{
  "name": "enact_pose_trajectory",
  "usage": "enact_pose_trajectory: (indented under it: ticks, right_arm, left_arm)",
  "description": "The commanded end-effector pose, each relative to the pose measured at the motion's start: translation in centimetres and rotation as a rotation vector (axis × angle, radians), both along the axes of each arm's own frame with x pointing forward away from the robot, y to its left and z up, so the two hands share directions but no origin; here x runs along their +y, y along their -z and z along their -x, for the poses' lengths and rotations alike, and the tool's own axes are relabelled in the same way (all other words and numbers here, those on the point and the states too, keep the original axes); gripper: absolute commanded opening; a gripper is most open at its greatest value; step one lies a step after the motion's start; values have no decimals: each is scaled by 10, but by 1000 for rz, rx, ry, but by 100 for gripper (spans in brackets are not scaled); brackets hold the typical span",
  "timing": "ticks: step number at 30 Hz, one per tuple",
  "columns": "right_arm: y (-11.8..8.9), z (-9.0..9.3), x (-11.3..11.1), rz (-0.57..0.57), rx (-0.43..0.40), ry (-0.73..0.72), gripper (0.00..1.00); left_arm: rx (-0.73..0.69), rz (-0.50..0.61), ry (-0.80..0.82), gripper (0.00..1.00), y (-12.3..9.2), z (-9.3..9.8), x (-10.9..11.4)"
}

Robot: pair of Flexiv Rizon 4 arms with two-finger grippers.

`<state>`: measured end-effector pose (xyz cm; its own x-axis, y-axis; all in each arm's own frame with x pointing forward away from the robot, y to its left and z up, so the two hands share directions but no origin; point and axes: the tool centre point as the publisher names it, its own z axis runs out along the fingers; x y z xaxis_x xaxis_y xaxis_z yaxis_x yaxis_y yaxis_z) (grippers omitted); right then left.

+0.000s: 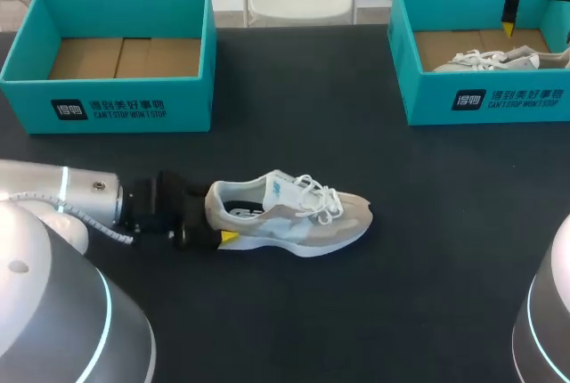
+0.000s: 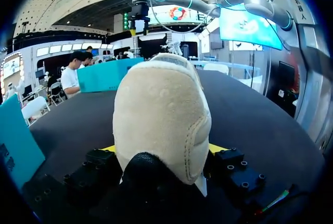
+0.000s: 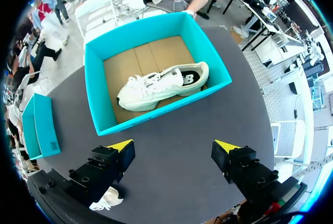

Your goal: Take the shoe out of the shoebox, open the shoe tongue, remove and reinsert the insole, then place the shoe into the shoebox

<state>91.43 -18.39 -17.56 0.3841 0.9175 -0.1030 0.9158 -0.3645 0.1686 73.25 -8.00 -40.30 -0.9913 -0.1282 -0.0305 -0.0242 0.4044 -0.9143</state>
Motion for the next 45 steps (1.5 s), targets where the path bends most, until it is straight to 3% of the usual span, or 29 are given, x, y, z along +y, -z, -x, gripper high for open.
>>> enact_pose_trajectory:
  ticks: [1,9,27,36,39,43,45]
  right_arm:
    - [0,1,0,1,-2,0,100]
    - [0,1,0,1,-2,0,100]
    - [0,1,0,1,-2,0,100]
    - [-5,58,92,7,1,-32,100]
    - [-2,77,125,46,38,-39,100]
    - [0,94,168,-19,9,-35,100]
    - [2,97,176,-30,21,-21,100]
  left_arm:
    - [7,-6,-3,0,5,2,3]
    - [30,13,-38,0,16,8,0]
    - [38,22,-53,0,17,9,1]
    - [38,22,-53,0,17,9,1]
    - [38,22,-53,0,17,9,1]
    - [38,22,-53,0,17,9,1]
    - [38,22,-53,0,17,9,1]
